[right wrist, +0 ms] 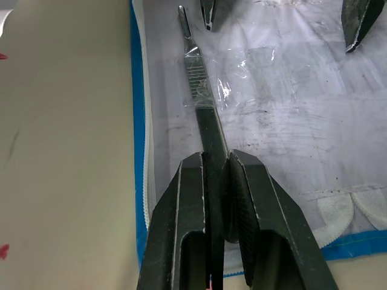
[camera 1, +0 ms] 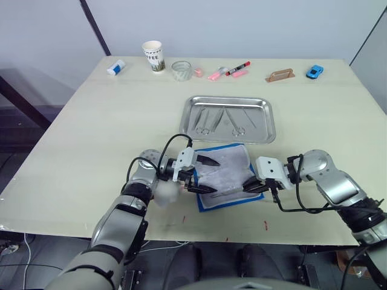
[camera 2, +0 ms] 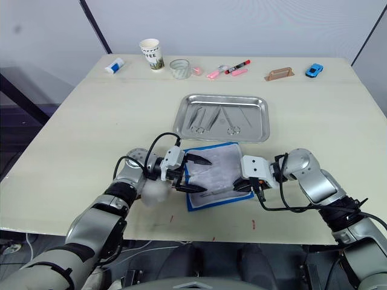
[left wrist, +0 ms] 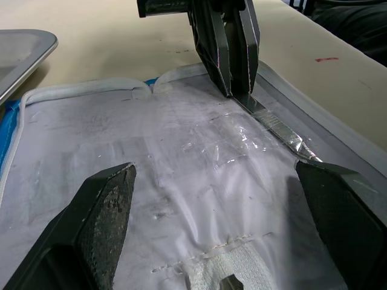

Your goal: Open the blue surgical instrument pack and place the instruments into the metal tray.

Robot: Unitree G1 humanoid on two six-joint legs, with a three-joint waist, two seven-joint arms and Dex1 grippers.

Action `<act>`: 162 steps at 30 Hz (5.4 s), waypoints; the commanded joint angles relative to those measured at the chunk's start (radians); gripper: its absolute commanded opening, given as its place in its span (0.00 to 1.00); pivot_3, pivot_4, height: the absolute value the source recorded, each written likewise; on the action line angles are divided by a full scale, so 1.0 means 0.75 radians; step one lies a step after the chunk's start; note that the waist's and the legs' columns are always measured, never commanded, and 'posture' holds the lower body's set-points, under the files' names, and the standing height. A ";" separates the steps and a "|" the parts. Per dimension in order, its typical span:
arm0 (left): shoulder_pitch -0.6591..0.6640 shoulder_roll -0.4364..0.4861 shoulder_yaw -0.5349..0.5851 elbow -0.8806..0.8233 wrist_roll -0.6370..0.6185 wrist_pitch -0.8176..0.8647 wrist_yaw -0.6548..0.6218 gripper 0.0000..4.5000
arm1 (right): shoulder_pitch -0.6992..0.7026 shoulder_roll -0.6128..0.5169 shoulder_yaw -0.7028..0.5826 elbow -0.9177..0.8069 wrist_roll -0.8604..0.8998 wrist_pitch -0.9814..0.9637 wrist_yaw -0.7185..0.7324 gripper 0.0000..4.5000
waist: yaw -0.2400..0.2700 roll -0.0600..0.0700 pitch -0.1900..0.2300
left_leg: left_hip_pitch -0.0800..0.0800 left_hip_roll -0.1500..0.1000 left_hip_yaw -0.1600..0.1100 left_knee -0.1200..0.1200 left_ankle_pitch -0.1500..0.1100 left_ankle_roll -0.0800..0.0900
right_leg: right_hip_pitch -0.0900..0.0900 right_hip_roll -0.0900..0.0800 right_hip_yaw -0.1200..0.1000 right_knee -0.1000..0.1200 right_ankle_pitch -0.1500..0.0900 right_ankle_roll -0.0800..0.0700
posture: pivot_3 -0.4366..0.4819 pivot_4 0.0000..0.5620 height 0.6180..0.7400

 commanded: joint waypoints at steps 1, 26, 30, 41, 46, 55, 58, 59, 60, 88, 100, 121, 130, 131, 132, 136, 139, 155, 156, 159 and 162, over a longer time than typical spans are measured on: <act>0.053 0.017 -0.028 0.077 0.068 0.005 -0.042 1.00 | 0.028 0.023 0.046 -0.056 -0.024 0.041 -0.012 0.00 | 0.000 0.000 0.000 | 0.000 0.000 0.000 0.000 0.000 0.000 | 0.000 0.000 0.000 0.000 0.000 0.000 | 0.48 0.27 0.82; 0.075 0.052 -0.230 0.033 -0.046 -0.026 -0.042 1.00 | -0.027 -0.042 0.018 -0.347 -0.082 0.248 -0.039 0.00 | 0.002 -0.001 0.001 | -0.003 0.000 0.001 0.000 0.000 0.000 | -0.001 -0.001 0.000 -0.002 0.000 0.000 | 0.48 0.27 0.82; 0.062 0.056 -0.264 0.049 -0.062 -0.043 -0.042 1.00 | -0.034 -0.049 0.007 -0.348 -0.074 0.255 -0.037 0.00 | 0.002 -0.001 0.002 | -0.003 0.000 0.001 0.000 0.000 0.000 | -0.001 -0.001 0.000 -0.003 0.000 0.000 | 0.48 0.27 0.82; 0.050 0.059 -0.287 0.084 -0.060 -0.066 -0.042 1.00 | -0.051 -0.093 -0.027 -0.356 -0.060 0.254 -0.038 0.00 | 0.001 -0.002 0.002 | -0.003 0.000 0.001 0.000 0.000 0.000 | -0.001 -0.001 0.000 -0.003 0.000 0.000 | 0.48 0.27 0.82; 0.052 0.057 -0.286 0.087 -0.058 -0.071 -0.042 1.00 | -0.063 -0.109 -0.037 -0.382 -0.051 0.268 -0.038 0.00 | 0.001 -0.002 0.002 | -0.003 0.000 0.001 0.000 0.000 0.000 | -0.001 -0.001 0.000 -0.003 0.000 0.000 | 0.48 0.27 0.82; 0.057 0.057 -0.279 0.093 -0.049 -0.074 -0.042 1.00 | -0.051 -0.159 -0.073 -0.424 -0.026 0.277 -0.049 0.00 | 0.001 -0.002 0.002 | -0.003 0.000 0.001 0.000 0.000 0.000 | -0.001 -0.001 0.000 -0.003 0.000 0.000 | 0.48 0.27 0.82; 0.056 0.057 -0.276 0.096 -0.048 -0.075 -0.042 1.00 | -0.050 -0.172 -0.085 -0.428 -0.016 0.277 -0.054 0.00 | 0.002 -0.002 0.002 | -0.003 0.000 0.001 0.000 0.000 0.000 | -0.001 -0.001 0.000 -0.003 0.000 0.000 | 0.48 0.27 0.82; 0.055 0.056 -0.276 0.097 -0.047 -0.075 -0.042 1.00 | -0.050 -0.177 -0.088 -0.426 -0.014 0.274 -0.055 0.00 | 0.001 -0.002 0.002 | -0.003 0.000 0.001 0.000 0.000 0.000 | -0.001 -0.001 0.000 -0.003 0.000 0.000 | 0.48 0.27 0.82; 0.054 0.056 -0.275 0.099 -0.046 -0.076 -0.042 1.00 | -0.050 -0.184 -0.093 -0.424 -0.012 0.271 -0.055 0.00 | 0.001 -0.002 0.002 | -0.003 0.000 0.001 0.000 0.000 0.000 | -0.001 -0.001 0.000 -0.003 0.000 0.000 | 0.48 0.27 0.82; 0.043 0.043 -0.259 0.133 -0.037 -0.094 -0.042 1.00 | 0.008 -0.316 -0.186 -0.404 0.049 0.224 -0.071 0.00 | 0.002 -0.002 0.002 | -0.002 0.000 0.001 0.000 0.000 0.000 | -0.001 -0.001 0.000 -0.002 0.000 0.000 | 0.48 0.27 0.82; 0.043 0.039 -0.246 0.144 -0.040 -0.105 -0.042 1.00 | 0.120 -0.454 -0.365 -0.353 0.111 0.138 -0.039 0.00 | 0.003 -0.001 0.001 | -0.002 0.000 0.002 0.000 0.000 0.000 | -0.001 -0.001 0.001 -0.002 0.000 0.000 | 0.48 0.27 0.82; 0.048 0.032 -0.211 0.147 -0.038 -0.107 -0.042 1.00 | -0.169 -0.076 -0.544 -0.157 0.248 0.676 -0.592 0.00 | 0.006 0.002 0.000 | -0.002 -0.001 0.002 0.000 0.000 0.000 | -0.001 -0.001 0.002 -0.001 0.000 0.000 | 0.48 0.27 0.82; 0.057 0.030 -0.161 0.128 -0.063 -0.083 -0.042 1.00 | -0.396 0.238 -0.494 0.125 0.123 0.841 -0.989 0.00 | 0.002 0.004 0.000 | -0.003 -0.001 0.002 0.000 0.000 0.000 | -0.002 -0.001 0.001 0.000 0.000 0.000 | 0.48 0.27 0.82; 0.059 0.031 -0.159 0.123 -0.067 -0.080 -0.042 1.00 | -0.421 0.271 -0.493 0.166 0.114 0.838 -1.022 0.00 | 0.000 0.005 0.000 | -0.002 -0.001 0.003 -0.001 0.000 0.000 | -0.002 -0.001 0.002 0.000 0.000 0.000 | 0.48 0.27 0.82; 0.062 0.032 -0.156 0.117 -0.069 -0.078 -0.042 1.00 | -0.445 0.300 -0.495 0.209 0.102 0.831 -1.057 0.00 | -0.001 0.005 0.000 | -0.002 -0.001 0.003 -0.001 0.000 0.000 | -0.002 -0.001 0.002 0.000 0.000 0.000 | 0.48 0.27 0.82; 0.072 0.031 -0.139 0.102 -0.073 -0.071 -0.042 1.00 | -0.523 0.398 -0.531 0.366 0.055 0.783 -1.210 0.00 | -0.003 0.005 0.000 | -0.002 -0.001 0.002 -0.001 0.000 0.000 | -0.002 -0.001 0.002 0.000 0.000 0.000 | 0.48 0.27 0.82; 0.079 0.033 -0.133 0.093 -0.074 -0.069 -0.042 1.00 | -0.559 0.471 -0.583 0.441 0.076 0.809 -1.281 0.00 | -0.003 0.005 0.000 | -0.003 -0.001 0.002 -0.001 0.000 0.000 | -0.002 -0.001 0.002 0.000 0.000 0.000 | 0.48 0.27 0.82; 0.072 0.022 -0.079 0.092 -0.063 -0.051 -0.042 1.00 | -0.661 0.669 -0.799 0.747 0.122 0.719 -1.581 0.00 | -0.009 0.005 0.000 | -0.002 -0.001 0.002 -0.001 0.000 0.000 | -0.002 -0.001 0.002 0.002 0.000 0.000 | 0.48 0.27 0.82; 0.072 0.022 -0.079 0.090 -0.063 -0.051 -0.042 1.00 | -0.668 0.671 -0.808 0.762 0.124 0.715 -1.592 0.00 | -0.010 0.005 0.000 | -0.003 -0.001 0.002 -0.001 0.000 0.000 | -0.002 -0.001 0.002 0.002 0.000 0.000 | 0.48 0.27 0.82; 0.073 0.023 -0.077 0.087 -0.064 -0.048 -0.042 1.00 | -0.682 0.679 -0.829 0.797 0.135 0.709 -1.620 0.00 | -0.010 0.006 0.000 | -0.003 -0.001 0.002 -0.001 0.000 0.000 | -0.002 -0.001 0.002 0.001 0.000 0.000 | 0.48 0.27 0.82; 0.075 0.023 -0.074 0.086 -0.062 -0.047 -0.042 1.00 | -0.681 0.690 -0.825 0.815 0.137 0.677 -1.618 0.00 | -0.011 0.006 0.000 | -0.002 -0.001 0.002 -0.001 0.000 0.000 | -0.002 -0.001 0.002 0.002 0.000 0.000 | 0.48 0.27 0.82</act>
